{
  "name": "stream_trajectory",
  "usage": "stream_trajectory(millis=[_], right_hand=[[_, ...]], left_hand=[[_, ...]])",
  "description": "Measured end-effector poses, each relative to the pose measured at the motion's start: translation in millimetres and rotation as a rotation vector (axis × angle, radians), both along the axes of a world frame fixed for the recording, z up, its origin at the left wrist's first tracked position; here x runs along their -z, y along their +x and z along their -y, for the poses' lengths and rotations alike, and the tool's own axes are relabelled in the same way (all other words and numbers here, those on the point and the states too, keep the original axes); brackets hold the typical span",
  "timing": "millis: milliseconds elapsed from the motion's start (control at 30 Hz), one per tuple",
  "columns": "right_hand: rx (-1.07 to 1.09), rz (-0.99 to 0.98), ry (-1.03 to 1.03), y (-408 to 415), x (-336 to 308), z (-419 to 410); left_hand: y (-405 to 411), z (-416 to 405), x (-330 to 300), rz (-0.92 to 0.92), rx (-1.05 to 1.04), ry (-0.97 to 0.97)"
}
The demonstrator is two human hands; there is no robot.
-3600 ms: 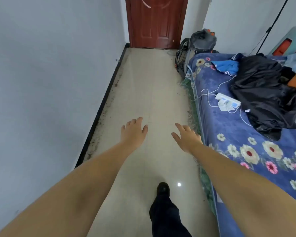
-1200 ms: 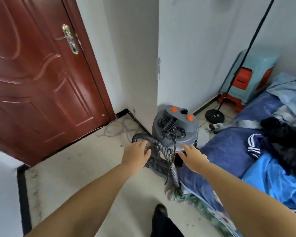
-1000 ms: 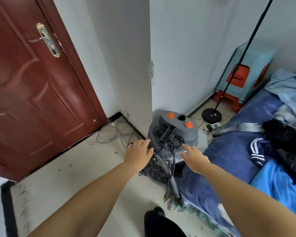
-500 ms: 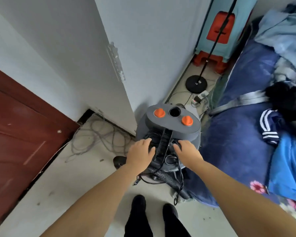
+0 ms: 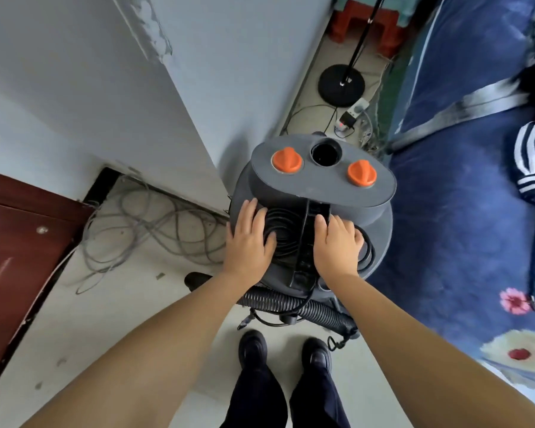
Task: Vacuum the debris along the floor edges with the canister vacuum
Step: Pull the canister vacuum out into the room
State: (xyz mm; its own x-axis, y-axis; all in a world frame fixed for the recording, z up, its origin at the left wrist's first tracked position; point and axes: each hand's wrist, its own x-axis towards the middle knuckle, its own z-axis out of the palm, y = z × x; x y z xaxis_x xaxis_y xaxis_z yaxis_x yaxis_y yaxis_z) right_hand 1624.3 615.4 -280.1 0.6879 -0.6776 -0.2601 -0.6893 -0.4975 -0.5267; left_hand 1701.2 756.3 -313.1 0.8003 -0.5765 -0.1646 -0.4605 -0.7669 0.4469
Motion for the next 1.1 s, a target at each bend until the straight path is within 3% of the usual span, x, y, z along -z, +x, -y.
stream_trajectory(millis=[433, 1100], right_hand=[[-0.075, 0.0, 0.093, -34.0, -7.5, -27.6], [-0.503, -0.002, 0.151, -172.1, -4.0, -101.3]], left_hand=[[-42.9, -32.3, -1.8, -0.025, -0.055, -0.004], [-244.2, -123.4, -2.9, -0.117, -0.507, -0.066]])
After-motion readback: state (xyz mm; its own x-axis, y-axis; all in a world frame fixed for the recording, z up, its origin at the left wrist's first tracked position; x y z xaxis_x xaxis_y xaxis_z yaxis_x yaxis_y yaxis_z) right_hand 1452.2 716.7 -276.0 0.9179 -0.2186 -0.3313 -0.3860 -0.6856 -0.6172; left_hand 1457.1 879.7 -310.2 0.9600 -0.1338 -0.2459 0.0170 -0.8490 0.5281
